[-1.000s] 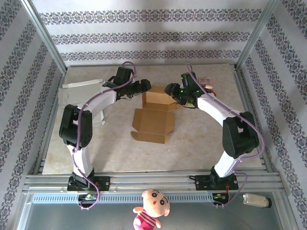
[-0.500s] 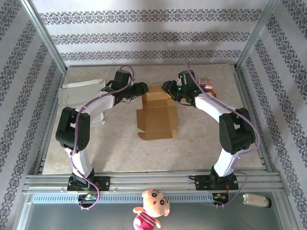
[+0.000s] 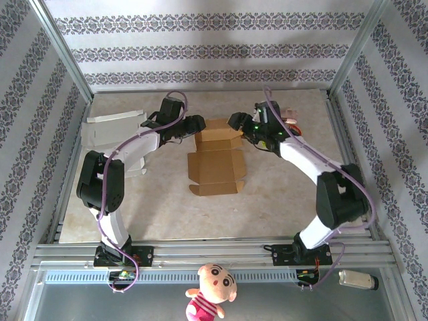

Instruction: Fold the paper box

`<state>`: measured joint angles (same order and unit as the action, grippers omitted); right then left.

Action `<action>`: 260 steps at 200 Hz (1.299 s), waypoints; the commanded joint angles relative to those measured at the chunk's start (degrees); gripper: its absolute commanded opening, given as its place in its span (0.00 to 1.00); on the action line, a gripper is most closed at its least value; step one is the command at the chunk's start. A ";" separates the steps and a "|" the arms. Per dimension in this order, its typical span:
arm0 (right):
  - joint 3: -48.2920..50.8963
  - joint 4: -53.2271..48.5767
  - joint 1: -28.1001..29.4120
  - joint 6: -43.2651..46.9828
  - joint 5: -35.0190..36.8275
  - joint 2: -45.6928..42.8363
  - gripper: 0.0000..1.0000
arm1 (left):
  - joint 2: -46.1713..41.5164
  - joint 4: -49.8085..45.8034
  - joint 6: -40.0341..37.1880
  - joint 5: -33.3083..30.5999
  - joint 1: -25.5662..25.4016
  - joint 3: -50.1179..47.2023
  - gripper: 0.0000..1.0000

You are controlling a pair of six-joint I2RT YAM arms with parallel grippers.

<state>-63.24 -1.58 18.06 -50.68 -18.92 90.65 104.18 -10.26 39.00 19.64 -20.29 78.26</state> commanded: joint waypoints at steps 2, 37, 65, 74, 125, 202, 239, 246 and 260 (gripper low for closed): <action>6.35 2.28 -0.81 3.05 5.93 -4.11 0.72 | 0.19 -4.06 -1.39 -1.28 -0.45 1.37 0.59; 12.51 8.00 -1.04 3.15 5.20 -2.89 0.69 | 0.23 -4.91 -1.39 -1.35 -0.50 2.06 0.59; 14.94 15.24 0.63 3.50 7.21 1.29 0.65 | 0.36 -5.68 -1.65 -1.14 -0.45 2.85 0.60; 14.39 15.64 1.36 4.78 9.09 2.83 0.65 | 0.49 -5.98 -1.65 -1.01 -0.51 3.11 0.60; 13.16 25.31 1.54 8.00 14.87 10.95 0.62 | 0.46 -6.17 -1.47 -0.83 -0.45 3.30 0.62; 12.33 35.80 1.34 6.95 11.67 19.07 0.42 | 0.71 -6.20 -1.57 -0.50 -0.47 3.83 0.63; 12.69 41.10 1.69 7.53 7.31 19.56 0.35 | 0.94 -6.00 -1.47 -0.21 -0.46 3.79 0.63; 12.64 41.78 1.87 7.82 6.35 19.56 0.35 | 0.96 -5.91 -1.48 -0.11 -0.46 3.83 0.63; 12.62 42.55 2.26 8.75 5.28 19.56 0.33 | 1.06 -5.82 -1.47 0.09 -0.48 3.82 0.63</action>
<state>-49.67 35.46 19.66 -43.92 -9.96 109.34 104.33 -14.63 38.57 19.31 -20.29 80.20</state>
